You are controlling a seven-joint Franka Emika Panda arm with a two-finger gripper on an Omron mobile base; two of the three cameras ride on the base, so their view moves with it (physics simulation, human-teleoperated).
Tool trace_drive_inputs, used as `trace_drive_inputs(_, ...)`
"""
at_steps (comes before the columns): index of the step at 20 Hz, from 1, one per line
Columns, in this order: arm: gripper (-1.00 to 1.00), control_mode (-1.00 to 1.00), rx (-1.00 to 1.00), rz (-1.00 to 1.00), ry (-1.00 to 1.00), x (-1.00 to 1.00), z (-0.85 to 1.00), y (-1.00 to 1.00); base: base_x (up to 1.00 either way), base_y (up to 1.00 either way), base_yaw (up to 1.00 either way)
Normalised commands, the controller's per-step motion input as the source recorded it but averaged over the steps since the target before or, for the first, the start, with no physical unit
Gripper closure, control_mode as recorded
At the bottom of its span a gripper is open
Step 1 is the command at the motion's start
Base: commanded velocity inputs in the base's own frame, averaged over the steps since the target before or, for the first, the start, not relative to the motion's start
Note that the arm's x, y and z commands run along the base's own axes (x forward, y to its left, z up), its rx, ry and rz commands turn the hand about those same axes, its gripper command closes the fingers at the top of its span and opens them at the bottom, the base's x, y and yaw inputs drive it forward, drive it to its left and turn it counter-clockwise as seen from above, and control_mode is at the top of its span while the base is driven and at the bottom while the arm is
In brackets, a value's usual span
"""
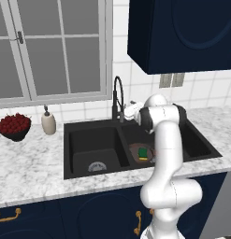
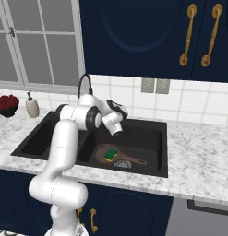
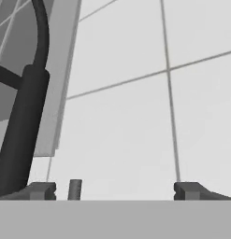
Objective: Pick the pan and sponge and place them into the sink. Then turn on the water.
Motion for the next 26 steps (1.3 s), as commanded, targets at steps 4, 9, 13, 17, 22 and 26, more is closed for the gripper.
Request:
trace_drive_inputs(4,-1.0,-1.0,0.0,0.0,0.0,0.39,-0.29,0.0,0.0,0.0,0.0)
trace_drive_inputs(9,-1.0,-1.0,0.0,0.0,0.0,0.27,-0.23,0.0,0.0,0.0,0.0)
trace_drive_inputs(13,1.0,-1.0,0.0,0.0,0.0,0.21,-0.07,-0.02,0.0,0.0,0.0)
trace_drive_inputs(17,1.0,-1.0,0.02,0.0,0.0,0.21,0.0,-0.57,0.0,0.0,0.0)
trace_drive_inputs(22,1.0,-1.0,0.02,0.0,0.0,0.31,-0.05,-0.82,0.0,0.0,0.0)
trace_drive_inputs(26,1.0,-1.0,0.0,0.0,0.03,0.48,-0.12,-0.95,0.0,0.0,0.0)
